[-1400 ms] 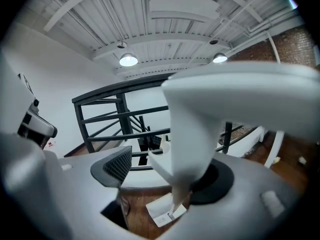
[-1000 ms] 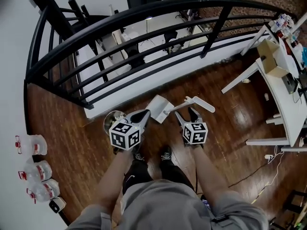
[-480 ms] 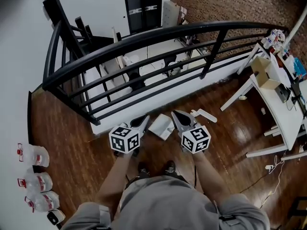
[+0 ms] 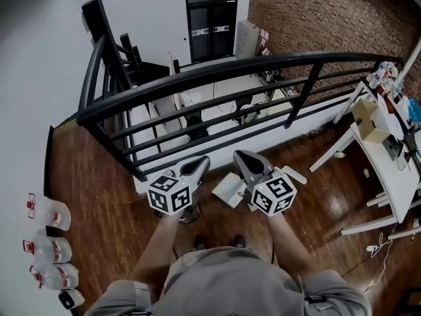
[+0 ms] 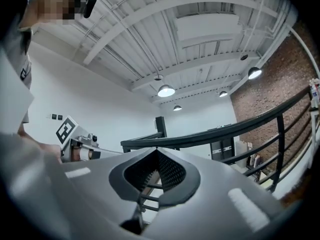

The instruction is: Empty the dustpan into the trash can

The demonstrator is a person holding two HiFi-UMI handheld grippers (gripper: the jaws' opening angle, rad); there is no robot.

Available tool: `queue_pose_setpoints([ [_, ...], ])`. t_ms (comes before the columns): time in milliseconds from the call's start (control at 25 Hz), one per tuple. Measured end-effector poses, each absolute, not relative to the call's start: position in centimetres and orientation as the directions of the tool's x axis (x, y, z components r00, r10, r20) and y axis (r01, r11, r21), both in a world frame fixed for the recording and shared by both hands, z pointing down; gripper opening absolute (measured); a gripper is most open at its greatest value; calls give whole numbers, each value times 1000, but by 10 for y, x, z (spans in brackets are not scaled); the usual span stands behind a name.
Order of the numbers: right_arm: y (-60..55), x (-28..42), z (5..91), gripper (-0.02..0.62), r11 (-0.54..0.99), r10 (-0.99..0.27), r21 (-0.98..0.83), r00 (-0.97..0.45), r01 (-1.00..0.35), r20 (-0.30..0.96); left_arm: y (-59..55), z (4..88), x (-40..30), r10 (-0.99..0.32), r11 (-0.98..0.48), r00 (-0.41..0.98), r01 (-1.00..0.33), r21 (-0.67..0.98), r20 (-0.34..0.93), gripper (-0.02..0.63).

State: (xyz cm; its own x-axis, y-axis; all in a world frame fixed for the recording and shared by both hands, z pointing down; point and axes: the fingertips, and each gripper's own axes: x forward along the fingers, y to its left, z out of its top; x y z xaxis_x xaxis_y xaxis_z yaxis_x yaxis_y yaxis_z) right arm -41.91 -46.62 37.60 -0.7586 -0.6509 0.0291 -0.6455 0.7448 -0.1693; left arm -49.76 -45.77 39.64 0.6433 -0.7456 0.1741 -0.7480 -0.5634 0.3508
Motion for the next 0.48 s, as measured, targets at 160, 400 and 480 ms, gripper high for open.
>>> queue_pose_setpoints([
  [160, -472, -423, 364, 0, 750, -649, -161, -761, -642, 13, -462, 385, -499, -748, -574, 646, -745, 340, 153, 5],
  [400, -479, -424, 353, 0, 746, -655, -162, -756, -646, -3, -467, 383, -500, -746, -579, 651, -737, 349, 136, 5],
  [480, -482, -423, 351, 0, 748, -654, -154, -756, -646, -5, -470, 382, -499, -745, -583, 654, -734, 348, 132, 5],
])
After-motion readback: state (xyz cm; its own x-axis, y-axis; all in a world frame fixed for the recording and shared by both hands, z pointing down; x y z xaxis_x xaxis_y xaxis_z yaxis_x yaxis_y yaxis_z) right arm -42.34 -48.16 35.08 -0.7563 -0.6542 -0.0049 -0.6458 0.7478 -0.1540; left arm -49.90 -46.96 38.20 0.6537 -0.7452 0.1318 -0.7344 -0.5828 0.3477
